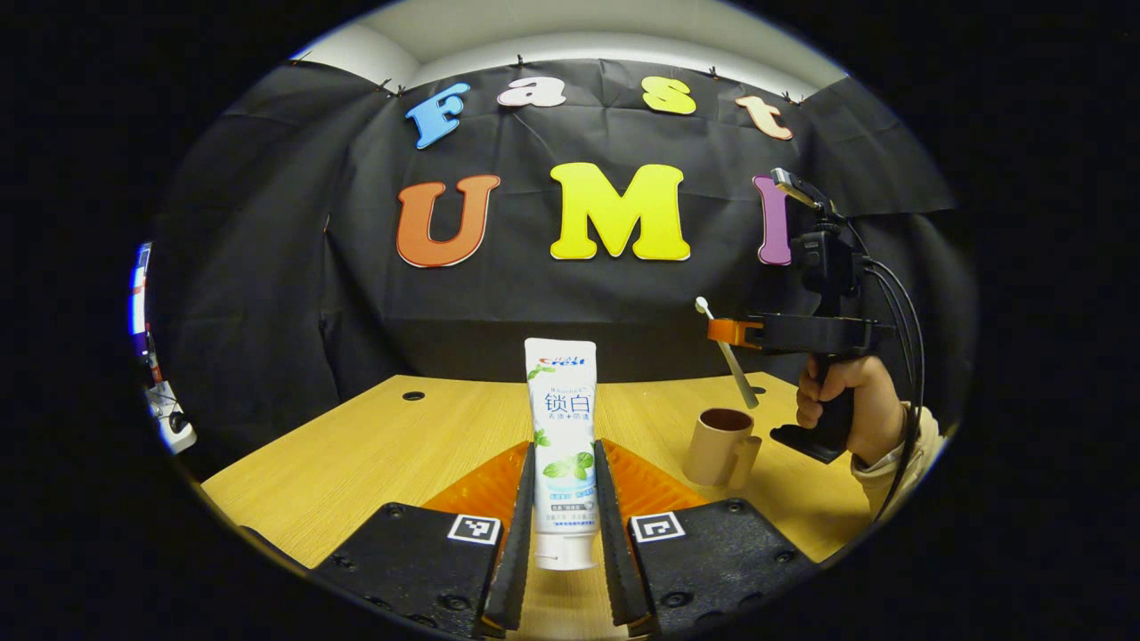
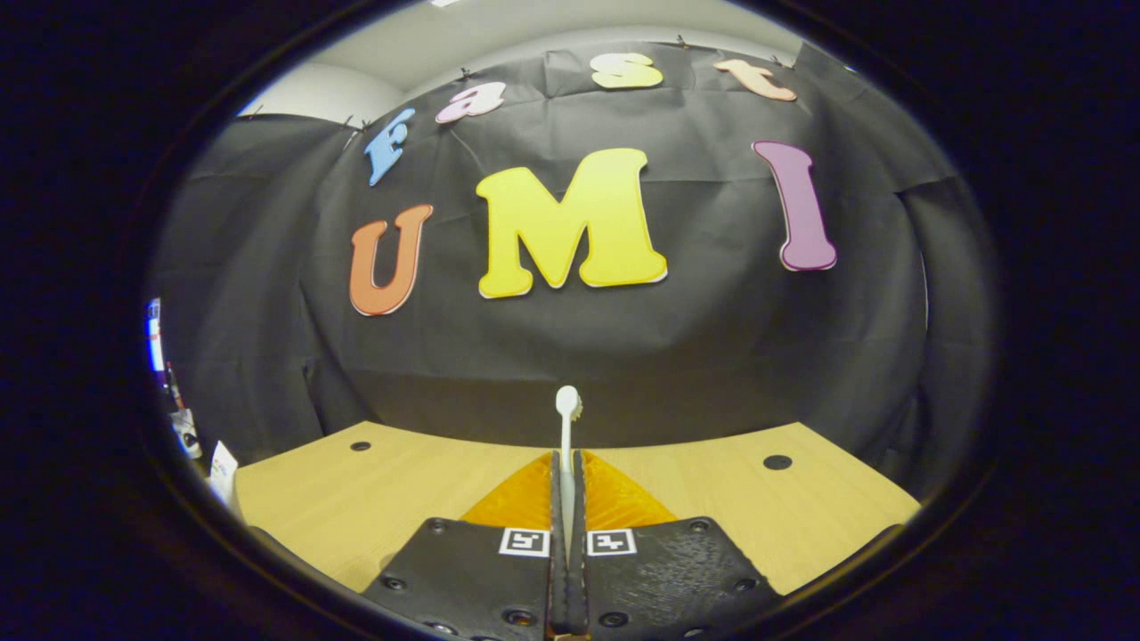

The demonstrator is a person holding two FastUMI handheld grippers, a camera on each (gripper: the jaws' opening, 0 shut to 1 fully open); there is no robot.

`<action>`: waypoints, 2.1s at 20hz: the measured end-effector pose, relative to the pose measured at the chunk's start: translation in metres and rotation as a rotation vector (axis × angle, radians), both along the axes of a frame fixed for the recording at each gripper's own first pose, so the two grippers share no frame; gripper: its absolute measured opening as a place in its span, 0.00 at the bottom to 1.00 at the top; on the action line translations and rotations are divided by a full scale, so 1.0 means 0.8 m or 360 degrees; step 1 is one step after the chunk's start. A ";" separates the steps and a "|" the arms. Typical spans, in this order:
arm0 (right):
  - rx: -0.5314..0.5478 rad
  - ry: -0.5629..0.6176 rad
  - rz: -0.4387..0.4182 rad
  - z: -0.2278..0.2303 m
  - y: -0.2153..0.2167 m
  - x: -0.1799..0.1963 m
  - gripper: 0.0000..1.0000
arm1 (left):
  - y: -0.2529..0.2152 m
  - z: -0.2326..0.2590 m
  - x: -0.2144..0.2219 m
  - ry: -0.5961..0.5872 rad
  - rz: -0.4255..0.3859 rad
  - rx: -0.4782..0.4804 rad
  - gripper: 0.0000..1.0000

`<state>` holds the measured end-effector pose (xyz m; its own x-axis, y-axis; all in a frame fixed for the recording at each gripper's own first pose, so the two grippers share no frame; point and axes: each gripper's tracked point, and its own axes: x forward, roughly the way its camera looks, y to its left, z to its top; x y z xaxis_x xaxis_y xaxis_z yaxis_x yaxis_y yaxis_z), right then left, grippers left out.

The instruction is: Put the toothbrush and toothpaste on the desktop into the cup, then pick up the cup and place it on the coaster on the desktop.

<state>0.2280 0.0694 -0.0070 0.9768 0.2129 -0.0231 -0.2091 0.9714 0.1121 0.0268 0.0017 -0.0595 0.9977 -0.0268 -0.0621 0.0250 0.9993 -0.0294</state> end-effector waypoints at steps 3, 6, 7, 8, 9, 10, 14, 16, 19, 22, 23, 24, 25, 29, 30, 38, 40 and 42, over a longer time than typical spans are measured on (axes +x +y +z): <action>-0.0009 -0.0017 -0.0001 0.003 0.003 0.002 0.01 | 0.000 -0.002 -0.001 0.0010 -0.0009 -0.0021 0.39; 0.0016 0.0005 -0.0032 -0.002 -0.005 0.008 0.05 | -0.001 -0.003 -0.003 0.0027 -0.0014 -0.0038 0.39; 0.0029 0.0016 -0.0035 -0.005 -0.007 0.010 0.02 | -0.002 -0.004 -0.004 0.0034 -0.0016 -0.0045 0.43; 0.0042 0.0032 -0.0035 -0.008 -0.008 0.011 0.02 | -0.003 -0.003 -0.004 0.0037 -0.0020 -0.0052 0.39; 0.0048 0.0043 -0.0033 -0.010 -0.009 0.011 0.02 | -0.003 -0.005 -0.004 0.0042 -0.0025 -0.0057 0.39; 0.0045 0.0054 -0.0032 -0.012 -0.010 0.012 0.02 | -0.004 -0.006 -0.004 0.0045 -0.0028 -0.0059 0.39; 0.0039 0.0088 -0.0035 -0.023 -0.014 0.011 0.03 | -0.004 -0.012 -0.004 0.0058 -0.0039 -0.0054 0.39; 0.0048 0.0115 -0.0036 -0.030 -0.017 0.012 0.05 | -0.006 -0.015 -0.004 0.0068 -0.0048 -0.0052 0.39; 0.0053 0.0134 -0.0019 -0.036 -0.017 0.009 0.09 | -0.005 -0.013 -0.004 0.0067 -0.0046 -0.0040 0.39; 0.0064 0.0117 0.0021 -0.030 -0.014 0.003 0.27 | -0.008 -0.015 -0.004 0.0073 -0.0043 -0.0041 0.39; 0.0057 0.0104 0.0020 -0.027 -0.015 -0.001 0.57 | -0.015 -0.016 -0.003 0.0076 -0.0047 -0.0044 0.39; 0.0042 0.0088 0.0001 -0.024 -0.020 -0.002 0.63 | -0.018 -0.017 -0.003 0.0082 -0.0051 -0.0046 0.39; 0.0020 0.0076 0.0000 -0.023 -0.021 -0.007 0.74 | -0.019 -0.017 -0.001 0.0086 -0.0048 -0.0045 0.39; -0.0036 0.0004 -0.0017 -0.011 -0.034 -0.030 0.98 | -0.029 -0.013 0.010 0.0076 -0.0043 -0.0025 0.39; -0.0035 -0.0015 -0.0018 -0.007 -0.038 -0.039 0.98 | -0.033 -0.011 0.014 0.0074 -0.0046 -0.0017 0.39; -0.0061 -0.0102 -0.0084 -0.008 -0.097 -0.116 0.98 | -0.082 -0.001 0.056 0.0036 -0.0092 -0.0011 0.39; -0.0036 -0.0081 -0.0087 -0.018 -0.110 -0.133 0.98 | -0.099 0.000 0.070 0.0038 -0.0104 -0.0011 0.39; -0.0017 -0.0059 -0.0086 -0.028 -0.123 -0.147 0.98 | -0.115 0.000 0.082 0.0050 -0.0124 -0.0021 0.39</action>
<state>0.1101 -0.0294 -0.0294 0.9871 0.1595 0.0113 -0.1598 0.9826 0.0950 0.0923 -0.0907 -0.0594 0.9901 -0.1055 -0.0922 0.1017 0.9938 -0.0447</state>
